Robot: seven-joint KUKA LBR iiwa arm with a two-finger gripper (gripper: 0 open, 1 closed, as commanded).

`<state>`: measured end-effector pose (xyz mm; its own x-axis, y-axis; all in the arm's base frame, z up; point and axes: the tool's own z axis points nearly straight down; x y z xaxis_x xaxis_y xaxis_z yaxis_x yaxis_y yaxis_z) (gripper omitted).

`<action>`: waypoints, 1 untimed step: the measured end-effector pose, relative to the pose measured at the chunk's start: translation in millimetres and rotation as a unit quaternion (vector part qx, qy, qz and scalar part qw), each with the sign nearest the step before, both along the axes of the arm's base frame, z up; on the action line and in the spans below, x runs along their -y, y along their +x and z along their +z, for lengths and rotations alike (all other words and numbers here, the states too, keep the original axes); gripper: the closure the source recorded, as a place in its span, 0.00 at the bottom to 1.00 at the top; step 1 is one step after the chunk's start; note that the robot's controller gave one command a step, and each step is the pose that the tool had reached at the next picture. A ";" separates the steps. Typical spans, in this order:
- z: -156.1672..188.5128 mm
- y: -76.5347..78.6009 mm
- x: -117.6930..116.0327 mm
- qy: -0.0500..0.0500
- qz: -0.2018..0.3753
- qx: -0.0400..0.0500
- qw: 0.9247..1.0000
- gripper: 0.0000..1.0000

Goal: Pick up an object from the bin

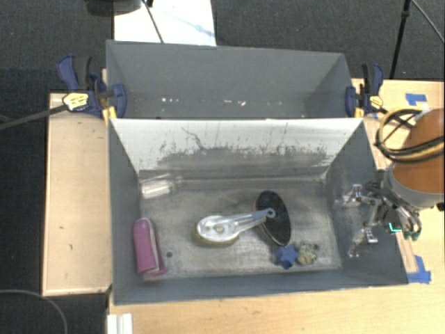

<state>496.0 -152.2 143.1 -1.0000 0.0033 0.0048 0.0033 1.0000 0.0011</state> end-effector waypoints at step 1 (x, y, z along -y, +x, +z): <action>-72.9 -8.5 -39.4 0.000 -0.054 0.006 0.998 0.00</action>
Offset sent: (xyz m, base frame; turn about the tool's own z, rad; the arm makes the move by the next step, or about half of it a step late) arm -0.0106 0.0379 -0.0731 0.1092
